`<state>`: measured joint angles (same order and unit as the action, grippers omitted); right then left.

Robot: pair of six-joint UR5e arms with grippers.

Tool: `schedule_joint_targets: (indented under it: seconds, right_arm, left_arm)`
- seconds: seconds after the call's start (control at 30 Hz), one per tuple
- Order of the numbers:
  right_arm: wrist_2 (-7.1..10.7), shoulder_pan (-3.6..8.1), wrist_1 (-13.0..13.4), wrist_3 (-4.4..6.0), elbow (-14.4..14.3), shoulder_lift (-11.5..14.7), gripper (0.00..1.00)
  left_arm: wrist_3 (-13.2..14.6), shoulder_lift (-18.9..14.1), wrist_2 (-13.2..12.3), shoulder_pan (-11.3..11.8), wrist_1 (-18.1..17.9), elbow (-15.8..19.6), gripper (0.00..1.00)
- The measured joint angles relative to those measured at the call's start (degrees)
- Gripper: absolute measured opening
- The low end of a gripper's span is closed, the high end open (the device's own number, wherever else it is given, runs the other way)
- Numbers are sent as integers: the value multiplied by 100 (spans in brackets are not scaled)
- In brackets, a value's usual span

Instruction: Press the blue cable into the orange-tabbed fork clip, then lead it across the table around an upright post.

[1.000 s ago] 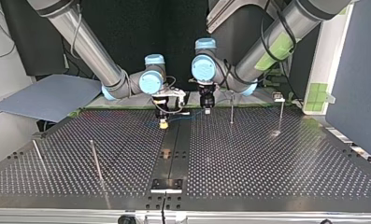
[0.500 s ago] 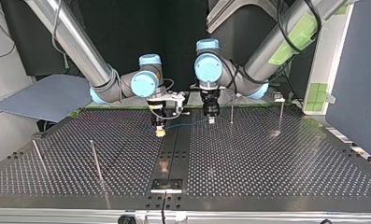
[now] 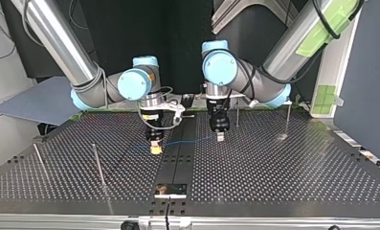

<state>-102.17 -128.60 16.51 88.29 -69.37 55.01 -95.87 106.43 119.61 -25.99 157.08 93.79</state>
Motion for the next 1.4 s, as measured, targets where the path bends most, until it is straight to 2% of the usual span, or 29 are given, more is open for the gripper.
schedule_joint_targets:
  seconds: [0.37, 0.57, 0.67, 0.9, 1.07, 1.4]
  right_arm:
    - [81, 6, -249, 3, 213, 585, 0]
    - [72, 39, -376, 20, 296, 850, 0]
    - [42, 88, -447, 80, 309, 987, 0]
    - [-86, 306, -619, 142, 328, 1340, 0]
    - [-105, 464, -713, 146, 353, 1589, 0]
    - [-102, 878, -881, 181, 357, 1988, 0]
  left_arm:
    - [24, -510, -56, -12, 274, -402, 0]
    - [56, -578, -208, -58, 530, -693, 0]
    - [70, -565, -303, -83, 660, -847, 0]
    - [156, -348, -500, -169, 994, -1203, 0]
    - [239, -162, -530, -257, 1249, -1460, 0]
    - [179, 304, -544, -488, 1757, -1966, 0]
